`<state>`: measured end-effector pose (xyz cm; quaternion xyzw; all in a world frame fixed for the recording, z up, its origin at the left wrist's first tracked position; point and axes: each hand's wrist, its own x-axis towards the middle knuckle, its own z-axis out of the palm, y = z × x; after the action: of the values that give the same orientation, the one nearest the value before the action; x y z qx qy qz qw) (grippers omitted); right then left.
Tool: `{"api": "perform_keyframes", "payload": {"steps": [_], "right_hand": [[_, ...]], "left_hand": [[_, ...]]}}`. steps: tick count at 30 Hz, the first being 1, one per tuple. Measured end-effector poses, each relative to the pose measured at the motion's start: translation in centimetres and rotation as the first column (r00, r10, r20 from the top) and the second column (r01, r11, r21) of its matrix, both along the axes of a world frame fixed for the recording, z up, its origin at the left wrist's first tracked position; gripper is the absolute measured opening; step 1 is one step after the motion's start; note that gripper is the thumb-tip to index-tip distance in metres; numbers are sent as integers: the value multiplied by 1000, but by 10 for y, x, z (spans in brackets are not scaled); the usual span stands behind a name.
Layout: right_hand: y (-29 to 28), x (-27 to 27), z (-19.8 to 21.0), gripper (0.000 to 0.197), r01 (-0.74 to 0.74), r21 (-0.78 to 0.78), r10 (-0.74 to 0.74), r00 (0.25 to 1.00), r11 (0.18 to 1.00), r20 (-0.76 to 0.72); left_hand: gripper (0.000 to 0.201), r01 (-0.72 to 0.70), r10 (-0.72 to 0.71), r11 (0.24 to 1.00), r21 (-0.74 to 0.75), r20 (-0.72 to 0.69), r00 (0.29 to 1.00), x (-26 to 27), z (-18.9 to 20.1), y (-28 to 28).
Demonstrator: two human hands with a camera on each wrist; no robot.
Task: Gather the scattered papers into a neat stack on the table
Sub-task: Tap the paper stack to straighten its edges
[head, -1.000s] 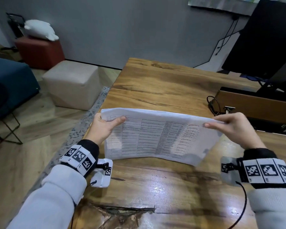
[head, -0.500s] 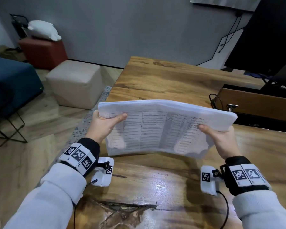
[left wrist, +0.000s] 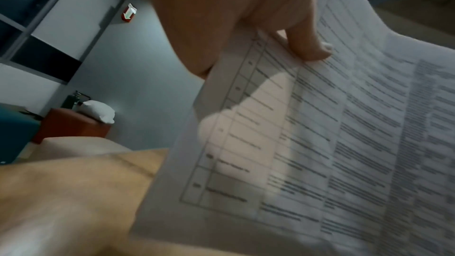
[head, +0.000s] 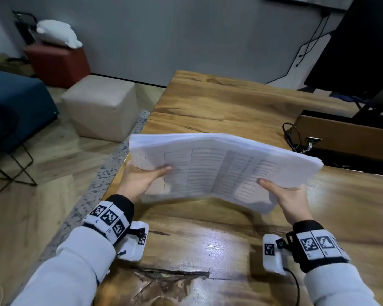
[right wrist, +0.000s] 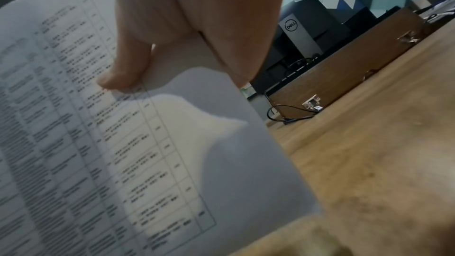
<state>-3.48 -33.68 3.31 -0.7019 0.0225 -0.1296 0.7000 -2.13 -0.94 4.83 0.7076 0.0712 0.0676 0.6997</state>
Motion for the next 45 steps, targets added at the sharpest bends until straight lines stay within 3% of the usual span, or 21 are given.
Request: {"api": "perform_keyframes", "payload": {"steps": [4,9,15,24,29,34,38,41,45], "right_hand": [[-1,4,3,38,-24,-17,24,999,1000,23],[4,3,-22,36,-38,-2,37,991,999,-129],[1,6,-11,40,-65,14,66,996,998,-59],[3,4,-28,43,-85,-11,83,990,996,-114],[3,6,-12,37,-115,-24,111,987,993,-118],[-1,1,21,29,-264,62,269,959,962,-87],[7,-6,20,40,-245,144,258,963,959,-76],[16,-14,16,34,-228,238,258,961,944,-104],[15,-14,15,28,-144,331,196,972,932,-129]], "left_hand": [[36,27,-27,1000,3,18,999,5,4,1],[30,144,-133,984,107,-103,986,2,-17,4],[33,147,-140,985,94,-74,987,10,-12,13],[35,200,-188,972,121,-107,976,8,-21,14],[33,228,-220,967,111,-83,972,14,-7,15],[36,334,-333,939,77,-26,943,27,30,21],[40,351,-351,935,56,-18,936,30,38,27],[38,361,-359,932,41,-43,932,34,44,29],[75,468,-471,882,-61,-152,869,38,42,44]]}}
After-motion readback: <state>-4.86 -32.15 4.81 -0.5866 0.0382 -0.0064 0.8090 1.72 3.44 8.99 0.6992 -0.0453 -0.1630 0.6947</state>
